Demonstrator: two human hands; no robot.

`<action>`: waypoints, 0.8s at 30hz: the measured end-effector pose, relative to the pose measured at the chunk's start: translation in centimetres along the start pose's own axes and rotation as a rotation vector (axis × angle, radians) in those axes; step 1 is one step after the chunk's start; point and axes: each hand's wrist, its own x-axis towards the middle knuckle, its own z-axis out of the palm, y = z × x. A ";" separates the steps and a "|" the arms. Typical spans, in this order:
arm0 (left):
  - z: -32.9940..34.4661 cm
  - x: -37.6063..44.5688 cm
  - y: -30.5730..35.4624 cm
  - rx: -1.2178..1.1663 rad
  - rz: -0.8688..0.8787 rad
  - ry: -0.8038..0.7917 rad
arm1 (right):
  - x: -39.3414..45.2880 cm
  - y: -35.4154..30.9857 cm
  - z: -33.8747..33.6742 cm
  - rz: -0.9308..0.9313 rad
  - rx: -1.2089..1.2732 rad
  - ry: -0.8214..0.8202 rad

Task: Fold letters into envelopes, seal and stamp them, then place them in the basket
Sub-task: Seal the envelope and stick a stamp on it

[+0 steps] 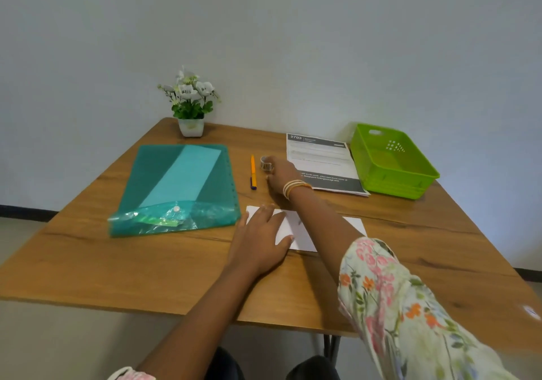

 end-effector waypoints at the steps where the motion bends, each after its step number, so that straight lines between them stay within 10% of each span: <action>1: 0.0 0.1 0.0 0.000 0.002 0.003 | 0.7 0.1 0.4 -0.014 -0.046 0.002; 24: -0.6 -0.9 0.2 -0.157 0.057 0.229 | -18.8 6.4 -1.4 -0.086 0.253 0.345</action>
